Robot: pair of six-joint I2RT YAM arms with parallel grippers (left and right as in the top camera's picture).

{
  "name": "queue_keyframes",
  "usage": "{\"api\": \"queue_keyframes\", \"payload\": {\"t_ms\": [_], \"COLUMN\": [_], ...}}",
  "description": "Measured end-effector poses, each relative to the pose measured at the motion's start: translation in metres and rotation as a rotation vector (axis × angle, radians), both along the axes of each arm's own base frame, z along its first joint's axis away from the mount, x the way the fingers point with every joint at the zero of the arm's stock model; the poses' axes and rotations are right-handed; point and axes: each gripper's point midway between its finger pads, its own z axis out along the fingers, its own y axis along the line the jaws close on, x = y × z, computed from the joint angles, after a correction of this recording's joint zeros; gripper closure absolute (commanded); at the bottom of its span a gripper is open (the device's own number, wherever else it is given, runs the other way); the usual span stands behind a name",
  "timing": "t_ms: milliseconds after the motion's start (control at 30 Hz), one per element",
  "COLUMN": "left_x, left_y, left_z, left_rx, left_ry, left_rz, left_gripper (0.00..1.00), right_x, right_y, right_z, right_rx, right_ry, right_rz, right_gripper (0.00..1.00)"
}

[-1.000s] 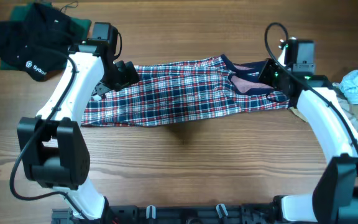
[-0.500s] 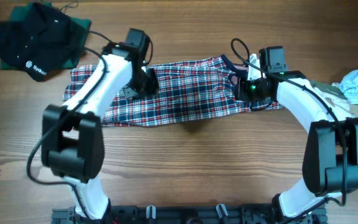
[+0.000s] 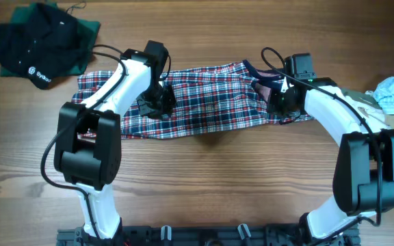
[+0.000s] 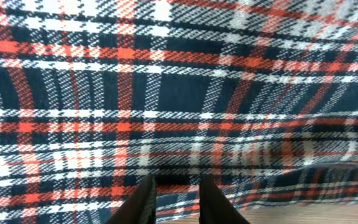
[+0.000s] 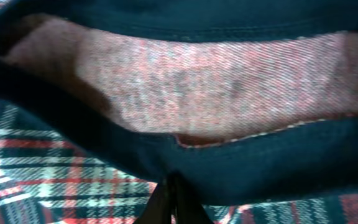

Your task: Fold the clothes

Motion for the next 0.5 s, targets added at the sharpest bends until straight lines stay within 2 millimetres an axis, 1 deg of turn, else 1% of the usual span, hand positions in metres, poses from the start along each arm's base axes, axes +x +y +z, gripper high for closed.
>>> {"api": "queue_keyframes", "payload": {"t_ms": [233, 300, 500], "left_x": [-0.02, -0.023, -0.032], "left_y": [0.004, 0.005, 0.008], "left_z": [-0.016, -0.018, -0.024], "left_rx": [0.007, 0.009, 0.016], "left_ry": [0.06, 0.065, 0.091], "left_rz": [0.001, 0.0, -0.008], "left_gripper": [0.85, 0.83, 0.82], "right_x": [-0.001, -0.001, 0.0], "right_y": [-0.017, -0.023, -0.046], "right_z": [-0.001, -0.001, 0.0], "right_rx": [-0.026, -0.039, -0.084], "right_ry": [0.007, 0.007, 0.003], "right_rz": [-0.064, -0.078, -0.133], "right_gripper": [0.94, 0.94, 0.92]}}
